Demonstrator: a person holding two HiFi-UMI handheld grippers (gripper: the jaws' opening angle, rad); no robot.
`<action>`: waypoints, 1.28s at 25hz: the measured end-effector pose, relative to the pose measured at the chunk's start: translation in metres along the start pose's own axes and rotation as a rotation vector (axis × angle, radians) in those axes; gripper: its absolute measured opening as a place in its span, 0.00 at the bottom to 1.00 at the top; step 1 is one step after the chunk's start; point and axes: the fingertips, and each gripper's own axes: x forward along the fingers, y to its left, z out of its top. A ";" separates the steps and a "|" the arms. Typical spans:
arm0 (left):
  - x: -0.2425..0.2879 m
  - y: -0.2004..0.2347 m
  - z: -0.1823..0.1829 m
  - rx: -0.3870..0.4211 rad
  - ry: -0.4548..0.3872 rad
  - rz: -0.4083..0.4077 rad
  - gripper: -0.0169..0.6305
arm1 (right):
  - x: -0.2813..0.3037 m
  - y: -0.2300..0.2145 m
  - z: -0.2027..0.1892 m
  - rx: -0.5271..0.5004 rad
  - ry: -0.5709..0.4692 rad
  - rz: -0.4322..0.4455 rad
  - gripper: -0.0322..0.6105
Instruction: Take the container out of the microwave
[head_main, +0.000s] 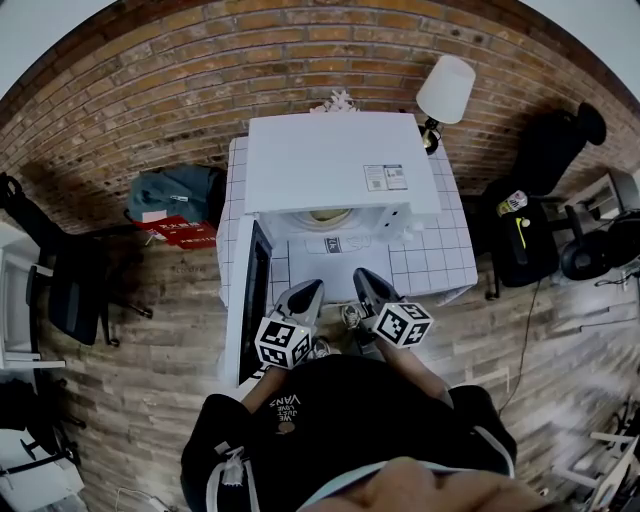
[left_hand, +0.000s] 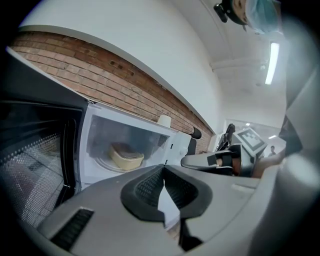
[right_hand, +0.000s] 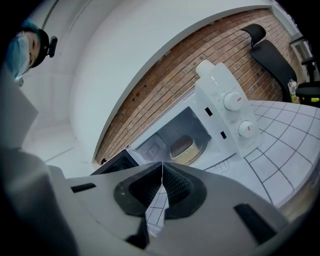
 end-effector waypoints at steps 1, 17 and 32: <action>0.001 0.003 0.002 0.000 -0.003 0.007 0.05 | 0.004 0.000 0.002 -0.005 0.005 0.004 0.06; 0.034 0.034 0.016 -0.006 -0.016 0.083 0.05 | 0.048 -0.021 0.023 -0.007 0.017 0.007 0.06; 0.057 0.056 0.026 -0.025 -0.025 0.133 0.05 | 0.076 -0.043 0.032 0.006 0.047 -0.009 0.06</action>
